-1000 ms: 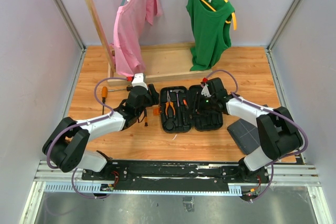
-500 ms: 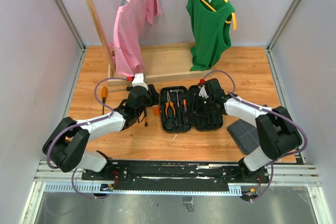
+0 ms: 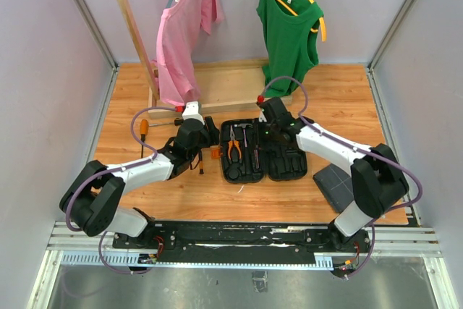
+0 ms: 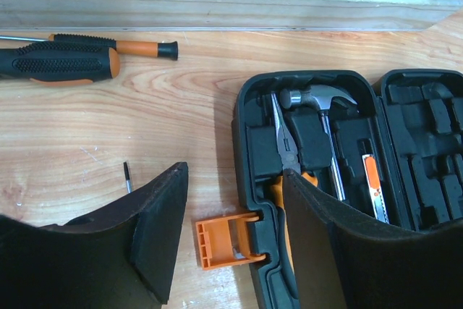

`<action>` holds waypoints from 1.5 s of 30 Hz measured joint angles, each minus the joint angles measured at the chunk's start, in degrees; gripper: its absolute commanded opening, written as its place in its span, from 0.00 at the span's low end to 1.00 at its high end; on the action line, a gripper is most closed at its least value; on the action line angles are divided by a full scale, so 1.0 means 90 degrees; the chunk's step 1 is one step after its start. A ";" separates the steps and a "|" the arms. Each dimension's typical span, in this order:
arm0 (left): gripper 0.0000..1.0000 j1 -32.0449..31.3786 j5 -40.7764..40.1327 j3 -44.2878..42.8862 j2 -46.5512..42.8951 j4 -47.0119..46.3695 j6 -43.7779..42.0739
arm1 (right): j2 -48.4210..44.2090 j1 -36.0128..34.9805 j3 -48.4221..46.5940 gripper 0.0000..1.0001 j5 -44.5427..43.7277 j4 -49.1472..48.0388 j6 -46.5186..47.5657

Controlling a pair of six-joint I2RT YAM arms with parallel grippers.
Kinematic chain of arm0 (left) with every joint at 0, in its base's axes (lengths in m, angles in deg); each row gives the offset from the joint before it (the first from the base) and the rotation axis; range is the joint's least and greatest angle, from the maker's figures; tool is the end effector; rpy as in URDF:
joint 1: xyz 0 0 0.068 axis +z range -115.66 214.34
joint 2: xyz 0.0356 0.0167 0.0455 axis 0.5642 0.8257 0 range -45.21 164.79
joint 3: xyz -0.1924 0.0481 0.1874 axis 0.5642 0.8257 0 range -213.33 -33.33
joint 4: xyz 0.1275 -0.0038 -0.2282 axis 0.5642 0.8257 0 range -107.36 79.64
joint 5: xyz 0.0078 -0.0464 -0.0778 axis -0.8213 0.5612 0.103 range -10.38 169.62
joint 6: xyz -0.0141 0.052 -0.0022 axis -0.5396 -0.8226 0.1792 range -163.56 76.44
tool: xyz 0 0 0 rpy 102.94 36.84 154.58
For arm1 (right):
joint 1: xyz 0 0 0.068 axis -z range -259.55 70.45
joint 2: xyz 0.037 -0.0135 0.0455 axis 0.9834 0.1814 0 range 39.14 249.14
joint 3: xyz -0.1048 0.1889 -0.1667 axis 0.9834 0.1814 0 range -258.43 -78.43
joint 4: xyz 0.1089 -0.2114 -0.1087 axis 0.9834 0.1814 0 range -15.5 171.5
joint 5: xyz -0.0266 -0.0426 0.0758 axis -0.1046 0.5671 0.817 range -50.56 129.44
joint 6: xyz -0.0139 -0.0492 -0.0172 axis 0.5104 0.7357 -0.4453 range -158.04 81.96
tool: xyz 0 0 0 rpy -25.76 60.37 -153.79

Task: Sort the tools into containers
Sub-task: Place the utility knife in the storage box.

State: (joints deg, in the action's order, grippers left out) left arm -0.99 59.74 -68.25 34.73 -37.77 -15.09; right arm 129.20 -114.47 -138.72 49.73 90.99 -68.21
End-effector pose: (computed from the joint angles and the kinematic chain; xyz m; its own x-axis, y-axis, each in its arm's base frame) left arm 0.2412 -0.1563 0.1977 -0.4378 -0.2391 -0.8667 0.0944 0.9464 -0.3088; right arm 0.2736 0.1988 0.2293 -0.8461 0.0124 -0.5330 -0.2767 0.8443 0.4590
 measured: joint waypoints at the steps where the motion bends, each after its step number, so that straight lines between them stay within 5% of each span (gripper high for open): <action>1: 0.59 0.0000 0.0000 0.0000 0.0000 0.0000 0.0000 | 0.0097 -0.0087 -0.0129 0.23 -0.0146 0.0049 0.0066; 12: 0.59 0.0000 -0.0002 0.0000 0.0000 0.0019 0.0000 | 0.0763 -0.0413 -0.0568 0.21 -0.1190 0.0729 0.0391; 45: 0.59 0.0000 0.0002 -0.0049 0.0087 0.0075 0.0000 | 0.1030 -0.0425 -0.0733 0.17 -0.1214 0.0724 0.0571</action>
State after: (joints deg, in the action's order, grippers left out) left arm -0.99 59.76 -68.69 35.51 -37.09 -15.09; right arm 138.47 -118.29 -145.32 38.80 97.50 -63.08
